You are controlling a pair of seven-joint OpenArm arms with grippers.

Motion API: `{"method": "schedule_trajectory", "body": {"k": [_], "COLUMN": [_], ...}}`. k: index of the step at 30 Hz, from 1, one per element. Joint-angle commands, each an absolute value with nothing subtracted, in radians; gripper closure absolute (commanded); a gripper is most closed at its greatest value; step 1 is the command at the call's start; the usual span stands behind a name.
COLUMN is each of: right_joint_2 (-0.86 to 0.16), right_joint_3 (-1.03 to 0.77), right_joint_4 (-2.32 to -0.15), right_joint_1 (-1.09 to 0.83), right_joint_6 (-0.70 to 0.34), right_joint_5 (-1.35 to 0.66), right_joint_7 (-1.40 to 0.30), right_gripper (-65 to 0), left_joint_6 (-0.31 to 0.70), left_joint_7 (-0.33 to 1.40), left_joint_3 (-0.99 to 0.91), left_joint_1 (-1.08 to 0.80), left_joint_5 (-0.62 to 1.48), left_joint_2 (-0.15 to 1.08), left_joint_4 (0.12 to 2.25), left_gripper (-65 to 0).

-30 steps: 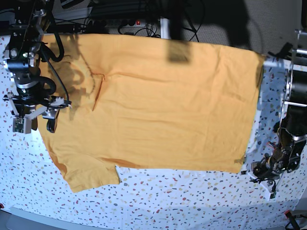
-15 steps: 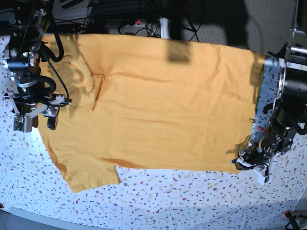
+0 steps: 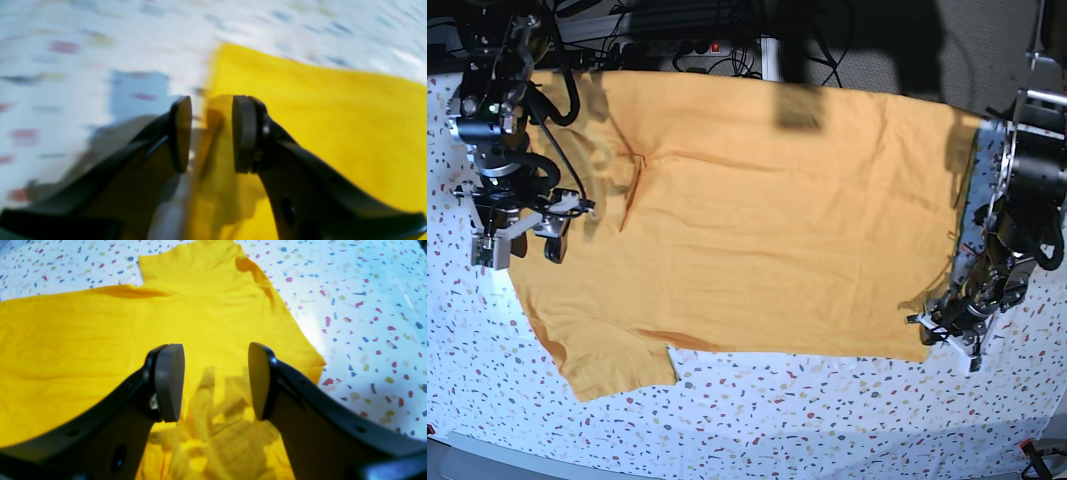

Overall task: Fold the T-shirt properly
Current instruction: 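Move both grippers apart to the shirt's side edges and lower them, then grasp the shirt's side edges with both grippers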

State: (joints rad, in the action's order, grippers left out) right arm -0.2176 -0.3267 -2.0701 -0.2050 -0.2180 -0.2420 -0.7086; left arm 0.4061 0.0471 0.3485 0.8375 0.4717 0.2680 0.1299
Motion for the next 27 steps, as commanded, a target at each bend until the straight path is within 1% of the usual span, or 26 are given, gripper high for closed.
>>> {"method": "schedule_trajectory", "body": {"k": [1, 10, 11, 13, 14, 16, 18, 19, 21, 27], "right_joint_2": [-0.224, -0.224, -0.224, -0.224, -0.224, -0.224, -0.224, -0.224, -0.224, -0.224], "right_joint_3": [-0.332, -0.332, -0.332, -0.332, -0.332, -0.332, -0.332, -0.332, -0.332, -0.332], "right_joint_4": [-2.089, -2.089, -2.089, -2.089, -2.089, -2.089, -2.089, -2.089, -2.089, -2.089], "right_joint_1": [-0.197, -0.197, -0.197, -0.197, -0.197, -0.197, -0.197, -0.196, -0.196, -0.197], "right_joint_6": [-0.233, -0.233, -0.233, -0.233, -0.233, -0.233, -0.233, -0.233, -0.233, -0.233], "right_joint_5": [-0.247, -0.247, -0.247, -0.247, -0.247, -0.247, -0.247, -0.247, -0.247, -0.247], "right_joint_7": [-0.683, -0.683, -0.683, -0.683, -0.688, -0.698, -0.697, -0.697, -0.696, -0.701], "right_gripper": [-29.6, -29.6, -29.6, -29.6, -29.6, -29.6, -29.6, -29.6, -29.6, -29.6], "left_joint_6": [0.402, 0.399, 0.377, 0.276, 0.253, 0.268, 0.368, 0.402, 0.413, 0.412], "left_joint_7": [0.019, -0.033, -0.047, -0.084, -0.086, -0.053, 0.002, 0.038, 0.078, 0.021], "left_joint_3": [0.347, 0.347, 0.347, 0.347, 0.347, 0.347, 0.347, 0.347, 0.347, 0.347], "left_joint_1": [0.878, 0.842, 0.842, 0.843, 0.843, 0.842, 0.842, 0.842, 0.842, 0.855], "left_joint_5": [0.493, 0.503, 0.496, 0.499, 0.498, 0.5, 0.532, 0.565, 0.603, 0.603], "left_joint_2": [0.278, 0.278, 0.278, 0.278, 0.278, 0.277, 0.272, 0.265, 0.244, 0.205], "left_joint_4": [0.143, 0.144, 0.144, 0.144, 0.144, 0.144, 0.144, 0.144, 0.144, 0.144], "left_gripper": [-20.3, -20.2, -20.2, -20.2, -20.2, -20.2, -20.2, -20.2, -20.2, -20.2]}}
